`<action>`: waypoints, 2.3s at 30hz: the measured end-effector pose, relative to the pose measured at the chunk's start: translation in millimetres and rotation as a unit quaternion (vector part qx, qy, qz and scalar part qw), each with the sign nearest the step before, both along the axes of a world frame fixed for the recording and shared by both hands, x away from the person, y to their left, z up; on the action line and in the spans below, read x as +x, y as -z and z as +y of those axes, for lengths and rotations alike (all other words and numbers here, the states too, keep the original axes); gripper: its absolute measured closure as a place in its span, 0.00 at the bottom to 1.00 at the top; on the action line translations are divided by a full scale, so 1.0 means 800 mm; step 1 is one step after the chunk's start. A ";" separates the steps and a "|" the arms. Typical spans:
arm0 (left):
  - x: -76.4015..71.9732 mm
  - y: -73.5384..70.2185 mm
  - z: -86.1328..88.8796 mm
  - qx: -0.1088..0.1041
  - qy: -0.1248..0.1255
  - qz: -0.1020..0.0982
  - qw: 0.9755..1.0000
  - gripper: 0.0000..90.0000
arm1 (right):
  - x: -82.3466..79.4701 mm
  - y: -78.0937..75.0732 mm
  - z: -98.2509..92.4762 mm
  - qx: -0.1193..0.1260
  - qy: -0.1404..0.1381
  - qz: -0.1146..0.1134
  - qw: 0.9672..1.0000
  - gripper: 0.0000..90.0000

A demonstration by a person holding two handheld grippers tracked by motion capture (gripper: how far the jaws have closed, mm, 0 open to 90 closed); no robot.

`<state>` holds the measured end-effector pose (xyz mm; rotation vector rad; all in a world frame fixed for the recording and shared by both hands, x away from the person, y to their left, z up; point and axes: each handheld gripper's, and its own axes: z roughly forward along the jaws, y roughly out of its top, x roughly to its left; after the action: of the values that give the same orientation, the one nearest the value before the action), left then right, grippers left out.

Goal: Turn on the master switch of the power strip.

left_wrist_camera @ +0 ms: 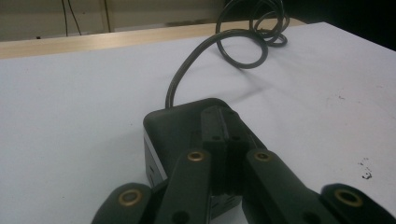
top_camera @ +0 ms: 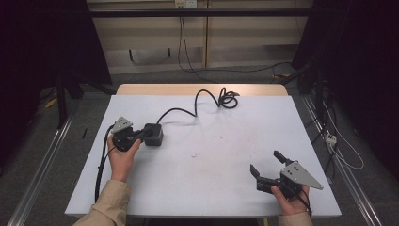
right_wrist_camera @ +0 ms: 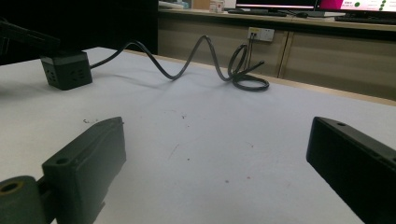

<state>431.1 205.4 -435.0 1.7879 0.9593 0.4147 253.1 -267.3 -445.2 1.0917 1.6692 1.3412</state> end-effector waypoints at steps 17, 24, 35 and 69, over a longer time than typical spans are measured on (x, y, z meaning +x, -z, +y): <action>0.001 0.002 0.002 -0.013 -0.003 0.007 1.000 1.00 | 0.000 0.000 0.001 -0.001 -0.002 -0.001 1.000 0.05; 0.000 0.002 0.001 -0.008 -0.004 0.005 1.000 1.00 | 0.000 -0.001 0.002 -0.001 -0.001 -0.001 1.000 0.05; 0.000 0.001 0.000 0.003 -0.002 0.000 1.000 1.00 | 0.000 -0.001 0.002 0.000 -0.001 -0.001 1.000 0.05; -0.002 -0.001 -0.003 0.017 -0.006 0.002 1.000 1.00 | -0.001 -0.002 0.000 0.003 0.002 -0.005 1.000 0.05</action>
<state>429.9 203.1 -434.1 1.8153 0.9727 0.4375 252.0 -267.1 -443.7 1.0887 1.6557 1.3470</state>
